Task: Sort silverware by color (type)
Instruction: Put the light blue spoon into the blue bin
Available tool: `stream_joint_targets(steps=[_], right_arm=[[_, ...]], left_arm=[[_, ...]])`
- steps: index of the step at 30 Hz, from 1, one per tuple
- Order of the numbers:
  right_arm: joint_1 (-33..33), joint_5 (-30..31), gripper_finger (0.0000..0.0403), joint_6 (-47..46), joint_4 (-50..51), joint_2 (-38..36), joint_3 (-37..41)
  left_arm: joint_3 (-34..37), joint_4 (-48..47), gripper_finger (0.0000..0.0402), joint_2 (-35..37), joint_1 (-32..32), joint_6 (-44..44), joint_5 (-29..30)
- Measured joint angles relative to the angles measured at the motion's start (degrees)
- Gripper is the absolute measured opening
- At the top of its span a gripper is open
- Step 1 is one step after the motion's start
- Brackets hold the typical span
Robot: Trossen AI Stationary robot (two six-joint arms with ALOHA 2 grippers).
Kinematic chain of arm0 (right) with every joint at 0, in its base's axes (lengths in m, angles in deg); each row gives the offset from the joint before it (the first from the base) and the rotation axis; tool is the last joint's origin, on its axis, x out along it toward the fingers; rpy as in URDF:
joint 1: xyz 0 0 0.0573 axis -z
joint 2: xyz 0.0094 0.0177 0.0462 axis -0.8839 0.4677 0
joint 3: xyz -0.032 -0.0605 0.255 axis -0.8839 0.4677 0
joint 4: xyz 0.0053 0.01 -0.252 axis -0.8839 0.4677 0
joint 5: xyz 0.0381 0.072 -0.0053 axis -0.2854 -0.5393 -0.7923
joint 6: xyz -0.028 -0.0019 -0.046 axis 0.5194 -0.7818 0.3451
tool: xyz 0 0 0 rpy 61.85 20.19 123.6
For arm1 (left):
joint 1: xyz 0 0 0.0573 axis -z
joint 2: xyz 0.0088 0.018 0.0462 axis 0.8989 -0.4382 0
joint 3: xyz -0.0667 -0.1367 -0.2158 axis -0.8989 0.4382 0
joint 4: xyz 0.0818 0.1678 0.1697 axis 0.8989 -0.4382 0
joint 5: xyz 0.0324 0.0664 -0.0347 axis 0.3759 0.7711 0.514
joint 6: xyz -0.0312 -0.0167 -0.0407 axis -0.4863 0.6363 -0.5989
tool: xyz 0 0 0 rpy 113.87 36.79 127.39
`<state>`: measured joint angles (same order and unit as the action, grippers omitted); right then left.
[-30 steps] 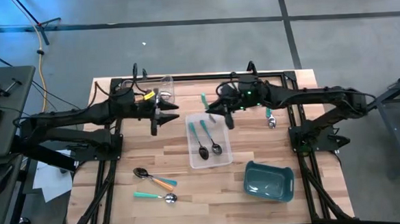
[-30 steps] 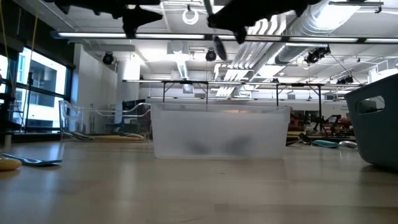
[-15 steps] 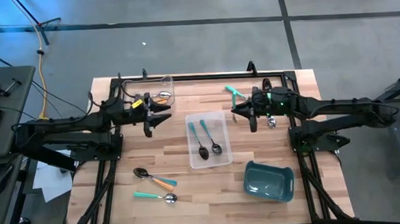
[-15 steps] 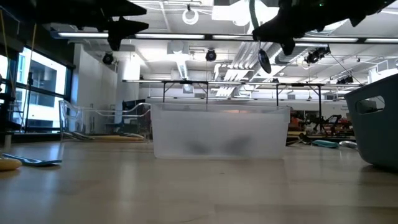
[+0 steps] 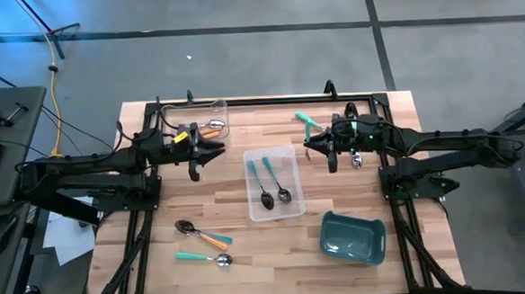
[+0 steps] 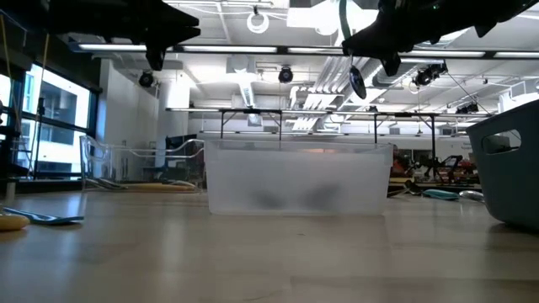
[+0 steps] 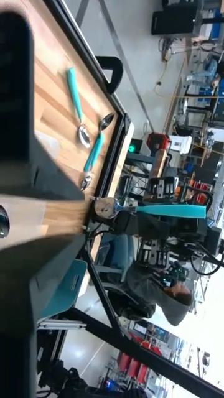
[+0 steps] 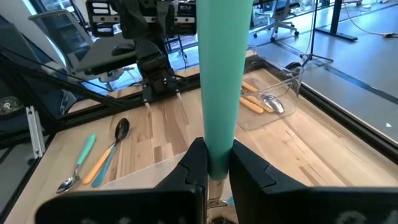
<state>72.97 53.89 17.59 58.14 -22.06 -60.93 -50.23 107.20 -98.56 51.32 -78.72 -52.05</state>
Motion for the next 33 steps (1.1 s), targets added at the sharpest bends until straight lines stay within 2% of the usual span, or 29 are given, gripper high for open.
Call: stream_joint_targets(steps=[2, 4, 19, 24, 26, 29, 33], right_arm=[[0.0, 0.0, 0.0026, -0.1, 0.0, 0.0, 0.0], [0.0, 0.0, 0.0026, -0.1, 0.0, 0.0, 0.0], [0.0, 0.0, 0.0026, -1.3, 0.0, 0.0, 0.0], [-1.3, -0.2, 0.0026, -6.2, -0.1, 0.1, -1.6], [-3.9, -0.3, 0.0026, -6.2, 4.2, 0.1, -4.7], [-8.8, -0.2, 0.0026, -6.4, 16.2, 0.5, -10.3], [-16.1, 0.0, 0.0026, -11.9, 32.2, 1.9, -17.1]], left_arm=[[0.0, 0.4, 0.0028, 0.1, 0.0, 0.0, -0.1], [0.0, 0.5, 0.001, 0.1, 0.0, 0.0, -0.1], [0.0, 0.9, 0.0, 0.1, 0.0, 1.6, -2.3], [0.0, 1.5, 0.0, 0.1, 0.0, 1.6, -2.3], [0.0, 1.5, 0.0, 0.1, 0.0, 1.6, -2.2], [0.0, 1.6, 0.0, 0.1, 0.0, 1.6, -2.2], [0.0, 2.8, 0.0, 0.1, 0.0, 1.6, -2.2]])
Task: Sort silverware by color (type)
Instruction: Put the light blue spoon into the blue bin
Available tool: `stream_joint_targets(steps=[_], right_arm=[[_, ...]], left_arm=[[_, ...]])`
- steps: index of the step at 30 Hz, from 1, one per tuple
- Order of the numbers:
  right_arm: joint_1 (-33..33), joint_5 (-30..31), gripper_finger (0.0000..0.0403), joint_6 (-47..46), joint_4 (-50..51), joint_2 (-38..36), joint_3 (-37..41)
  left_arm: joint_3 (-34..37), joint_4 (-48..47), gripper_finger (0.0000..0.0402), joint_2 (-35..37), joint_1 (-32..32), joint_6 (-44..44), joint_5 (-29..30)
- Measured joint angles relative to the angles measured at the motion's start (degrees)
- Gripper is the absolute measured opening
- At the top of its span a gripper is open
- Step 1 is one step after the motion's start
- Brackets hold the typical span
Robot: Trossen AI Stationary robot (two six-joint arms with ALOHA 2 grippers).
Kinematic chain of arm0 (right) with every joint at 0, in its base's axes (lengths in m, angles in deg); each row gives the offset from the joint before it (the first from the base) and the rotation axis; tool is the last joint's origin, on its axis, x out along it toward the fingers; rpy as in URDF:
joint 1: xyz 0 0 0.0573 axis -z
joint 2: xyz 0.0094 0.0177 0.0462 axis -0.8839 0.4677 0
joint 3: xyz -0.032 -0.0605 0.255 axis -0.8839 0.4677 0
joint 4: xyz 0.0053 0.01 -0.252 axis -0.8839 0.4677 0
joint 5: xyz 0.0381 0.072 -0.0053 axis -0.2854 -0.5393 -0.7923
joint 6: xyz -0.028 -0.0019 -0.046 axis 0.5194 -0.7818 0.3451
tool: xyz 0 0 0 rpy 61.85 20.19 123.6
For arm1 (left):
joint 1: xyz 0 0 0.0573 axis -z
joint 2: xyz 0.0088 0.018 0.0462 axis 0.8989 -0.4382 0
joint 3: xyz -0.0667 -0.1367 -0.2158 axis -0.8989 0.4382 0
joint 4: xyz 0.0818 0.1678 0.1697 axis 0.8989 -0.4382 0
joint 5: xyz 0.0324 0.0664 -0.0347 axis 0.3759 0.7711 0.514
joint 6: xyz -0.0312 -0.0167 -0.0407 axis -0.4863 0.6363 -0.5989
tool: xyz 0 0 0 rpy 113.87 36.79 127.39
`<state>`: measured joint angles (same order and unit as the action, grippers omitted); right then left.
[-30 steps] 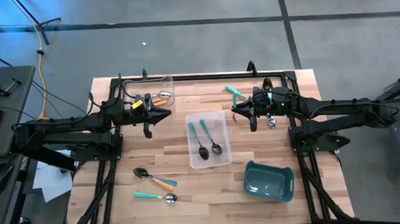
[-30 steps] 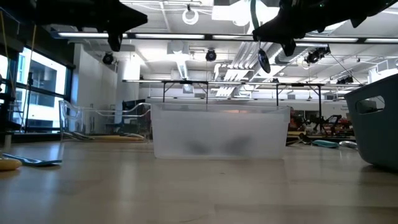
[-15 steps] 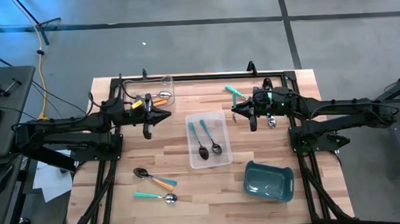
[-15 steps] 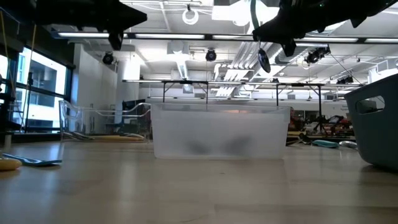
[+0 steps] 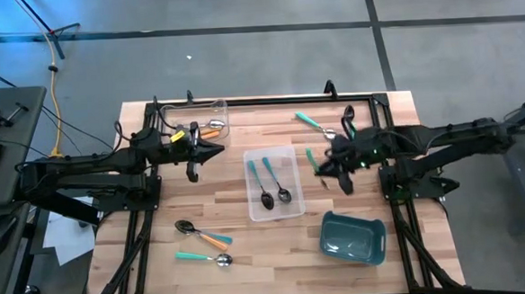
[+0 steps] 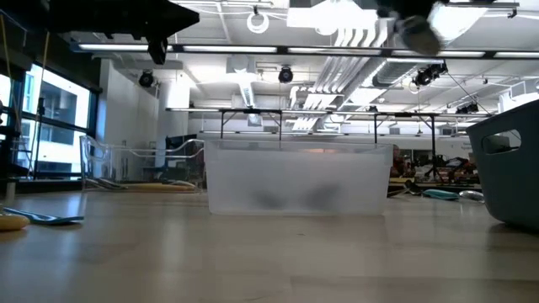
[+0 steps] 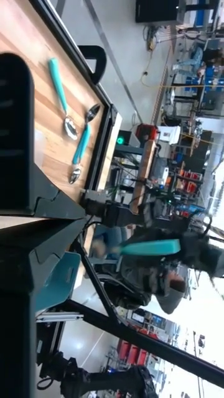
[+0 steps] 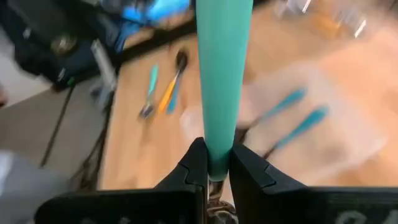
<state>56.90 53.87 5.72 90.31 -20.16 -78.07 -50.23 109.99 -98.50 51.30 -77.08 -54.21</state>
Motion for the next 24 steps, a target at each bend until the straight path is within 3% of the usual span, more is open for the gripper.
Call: stream_joint_targets(steps=[5, 14, 19, 24], right_arm=[[-9.8, -0.1, 0.0026, -11.5, 7.4, 1.8, -2.2], [-26.7, -0.3, 0.0026, -35.2, 10.8, 6.5, 2.1], [-31.3, -3.1, 0.0026, -45.4, 14.5, 11.2, 2.1], [-33.0, -6.0, 0.0026, -49.0, 14.8, 17.6, 2.1]], left_arm=[[0.0, 0.4, 0.0, 0.0, 0.0, 0.0, 0.0], [0.0, 1.3, 0.0, 0.0, 0.0, -1.0, -1.6], [0.0, 1.3, 0.0, 0.0, 0.0, -1.3, -1.6], [0.0, 1.3, 0.0, 0.0, 0.0, -1.7, -1.6]])
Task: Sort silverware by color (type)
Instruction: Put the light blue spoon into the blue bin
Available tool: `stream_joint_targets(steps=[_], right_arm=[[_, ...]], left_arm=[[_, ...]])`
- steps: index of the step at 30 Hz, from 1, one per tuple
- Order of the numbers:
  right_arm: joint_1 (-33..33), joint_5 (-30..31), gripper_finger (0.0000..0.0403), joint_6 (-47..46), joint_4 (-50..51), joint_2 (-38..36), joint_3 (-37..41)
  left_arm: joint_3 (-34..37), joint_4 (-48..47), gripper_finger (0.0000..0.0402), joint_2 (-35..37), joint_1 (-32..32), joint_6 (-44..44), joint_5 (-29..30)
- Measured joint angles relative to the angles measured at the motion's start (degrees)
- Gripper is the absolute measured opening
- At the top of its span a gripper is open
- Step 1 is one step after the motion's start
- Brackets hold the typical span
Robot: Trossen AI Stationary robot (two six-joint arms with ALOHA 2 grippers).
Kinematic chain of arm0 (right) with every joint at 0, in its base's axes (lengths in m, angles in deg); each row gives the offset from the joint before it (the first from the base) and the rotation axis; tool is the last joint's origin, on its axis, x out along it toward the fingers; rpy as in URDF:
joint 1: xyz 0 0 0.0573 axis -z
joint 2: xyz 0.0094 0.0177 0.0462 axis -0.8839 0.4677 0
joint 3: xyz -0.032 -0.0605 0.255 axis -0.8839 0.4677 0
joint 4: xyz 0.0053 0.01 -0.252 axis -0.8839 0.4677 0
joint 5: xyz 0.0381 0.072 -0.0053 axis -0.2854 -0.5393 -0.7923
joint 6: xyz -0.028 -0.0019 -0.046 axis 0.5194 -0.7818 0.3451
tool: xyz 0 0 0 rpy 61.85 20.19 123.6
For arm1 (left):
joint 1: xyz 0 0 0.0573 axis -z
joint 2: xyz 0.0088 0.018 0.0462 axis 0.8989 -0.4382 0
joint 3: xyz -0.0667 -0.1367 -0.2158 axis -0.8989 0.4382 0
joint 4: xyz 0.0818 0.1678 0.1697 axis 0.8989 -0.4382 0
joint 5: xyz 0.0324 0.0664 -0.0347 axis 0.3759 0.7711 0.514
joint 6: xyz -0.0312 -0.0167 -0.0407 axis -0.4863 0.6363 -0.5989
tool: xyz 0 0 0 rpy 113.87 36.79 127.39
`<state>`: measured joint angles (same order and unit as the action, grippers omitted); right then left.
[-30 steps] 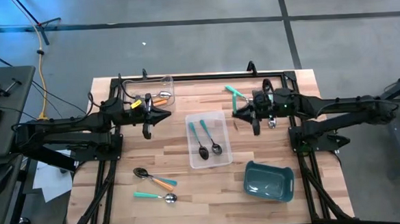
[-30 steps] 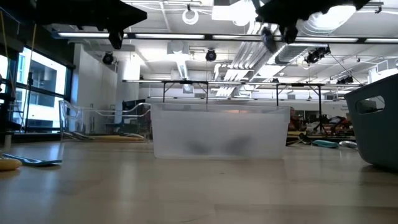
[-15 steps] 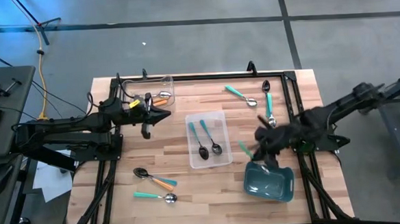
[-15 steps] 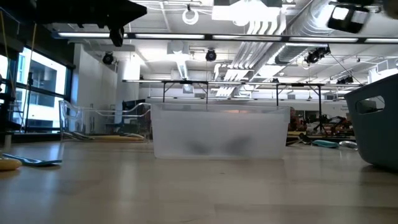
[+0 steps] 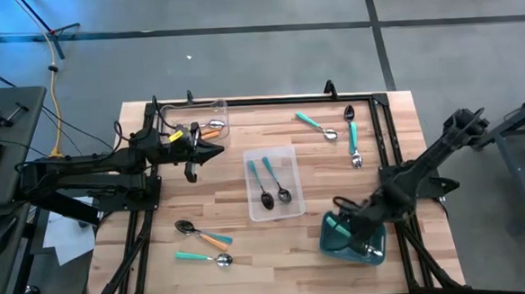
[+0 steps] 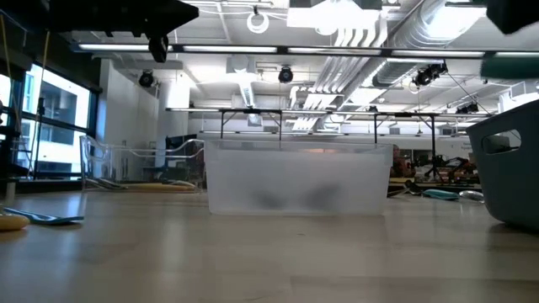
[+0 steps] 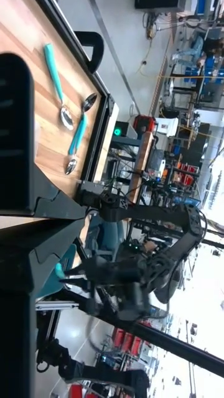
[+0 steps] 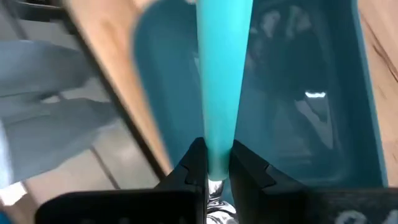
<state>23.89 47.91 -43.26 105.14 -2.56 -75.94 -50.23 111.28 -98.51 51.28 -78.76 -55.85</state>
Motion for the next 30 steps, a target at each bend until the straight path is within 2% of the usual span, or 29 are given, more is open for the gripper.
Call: stream_joint_targets(steps=[5, 18, 30], right_arm=[[-0.2, -3.8, 0.0026, -0.6, 3.2, 5.2, 0.0], [0.5, -4.0, 0.0026, 1.1, 2.7, 9.7, 0.0], [3.3, -5.9, 0.0027, 1.1, -1.6, 16.7, 0.0]], left_arm=[[0.0, 0.0, 0.0, 0.0, 0.0, -1.9, 0.0], [0.0, 0.0, 0.0, 0.0, 0.0, -2.9, 0.0], [0.0, 0.0, 0.0, 0.0, 0.0, -2.5, 1.5]])
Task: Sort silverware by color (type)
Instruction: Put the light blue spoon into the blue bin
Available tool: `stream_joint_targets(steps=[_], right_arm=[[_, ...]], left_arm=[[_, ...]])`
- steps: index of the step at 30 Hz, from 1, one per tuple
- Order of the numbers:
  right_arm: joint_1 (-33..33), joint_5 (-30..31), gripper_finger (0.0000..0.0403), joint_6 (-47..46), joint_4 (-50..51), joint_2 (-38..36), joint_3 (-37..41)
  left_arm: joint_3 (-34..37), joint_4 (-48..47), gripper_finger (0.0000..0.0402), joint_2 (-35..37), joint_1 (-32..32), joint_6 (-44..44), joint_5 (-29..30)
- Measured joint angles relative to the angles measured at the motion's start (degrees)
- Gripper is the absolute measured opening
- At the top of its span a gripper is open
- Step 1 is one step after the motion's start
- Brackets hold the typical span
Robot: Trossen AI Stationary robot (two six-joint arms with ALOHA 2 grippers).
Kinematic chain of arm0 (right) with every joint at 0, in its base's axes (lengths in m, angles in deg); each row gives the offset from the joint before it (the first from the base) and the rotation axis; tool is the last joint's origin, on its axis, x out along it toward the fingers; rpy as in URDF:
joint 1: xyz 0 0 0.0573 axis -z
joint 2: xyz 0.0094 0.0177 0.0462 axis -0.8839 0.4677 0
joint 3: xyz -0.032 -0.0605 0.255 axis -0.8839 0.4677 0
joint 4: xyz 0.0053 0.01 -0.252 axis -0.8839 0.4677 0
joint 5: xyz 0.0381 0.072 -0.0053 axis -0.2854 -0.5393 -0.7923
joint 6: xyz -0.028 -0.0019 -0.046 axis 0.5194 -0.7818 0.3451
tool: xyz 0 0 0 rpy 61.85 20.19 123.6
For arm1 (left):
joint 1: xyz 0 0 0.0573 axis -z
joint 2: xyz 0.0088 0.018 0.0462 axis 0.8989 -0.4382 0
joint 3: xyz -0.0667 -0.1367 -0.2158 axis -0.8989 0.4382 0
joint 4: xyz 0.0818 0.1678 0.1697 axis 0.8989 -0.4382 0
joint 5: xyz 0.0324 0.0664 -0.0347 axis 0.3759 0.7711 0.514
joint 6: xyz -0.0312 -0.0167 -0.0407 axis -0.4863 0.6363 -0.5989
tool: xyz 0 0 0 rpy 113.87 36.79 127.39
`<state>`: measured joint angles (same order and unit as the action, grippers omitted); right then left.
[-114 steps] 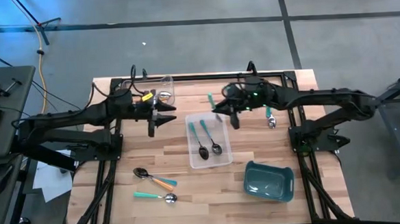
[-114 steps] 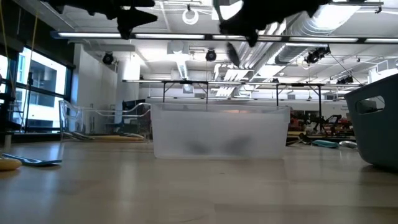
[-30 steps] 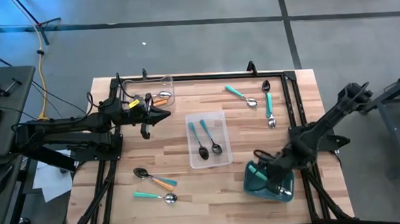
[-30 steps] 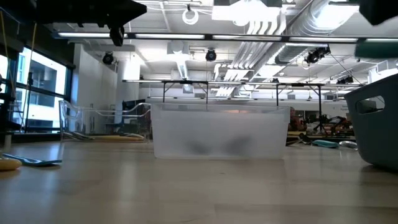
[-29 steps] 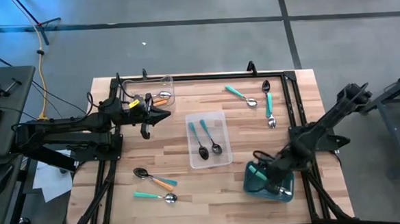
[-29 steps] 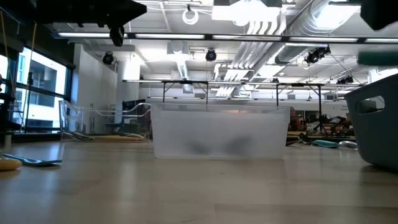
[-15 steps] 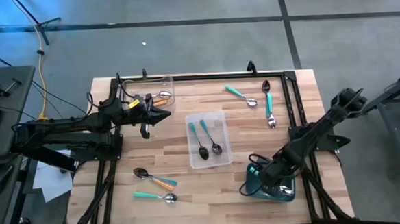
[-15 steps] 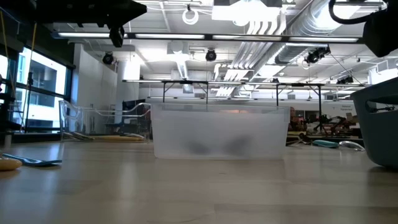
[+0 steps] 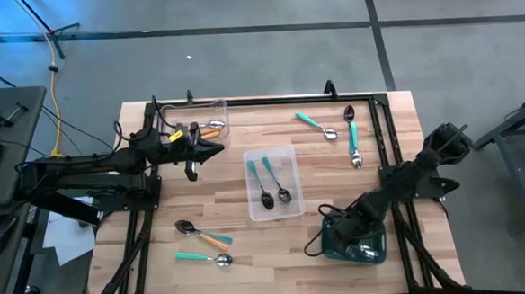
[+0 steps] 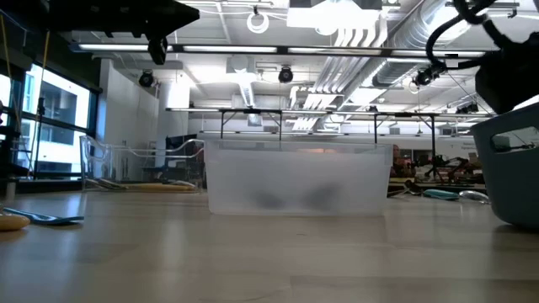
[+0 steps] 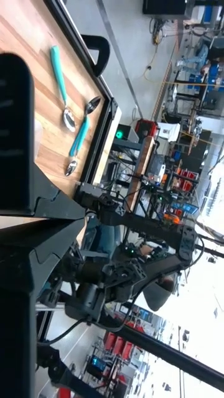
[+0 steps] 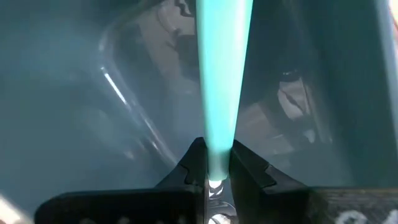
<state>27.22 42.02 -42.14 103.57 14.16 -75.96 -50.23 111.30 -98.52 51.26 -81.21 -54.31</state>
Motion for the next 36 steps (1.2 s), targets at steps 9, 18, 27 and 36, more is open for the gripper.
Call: stream_joint_targets(steps=[9, 18, 27, 36], right_arm=[[0.5, 0.0, 0.0034, 0.0, -0.5, 3.8, 0.0], [0.5, 1.1, 0.0076, 0.0, -0.4, 4.7, 0.0], [0.5, 1.1, 0.008, 0.0, -0.4, 4.7, 0.0], [0.5, 1.0, 0.0082, 0.0, -0.4, 4.7, 0.0]], left_arm=[[0.0, -0.1, 0.0, 0.0, 0.0, 0.2, 0.3], [0.0, -0.1, 0.0, 0.0, 0.0, 0.3, 0.4], [0.0, -0.1, 0.0, 0.0, 0.0, 1.1, 0.4], [0.0, -0.1, 0.0, 0.0, 0.0, 1.1, 0.4]])
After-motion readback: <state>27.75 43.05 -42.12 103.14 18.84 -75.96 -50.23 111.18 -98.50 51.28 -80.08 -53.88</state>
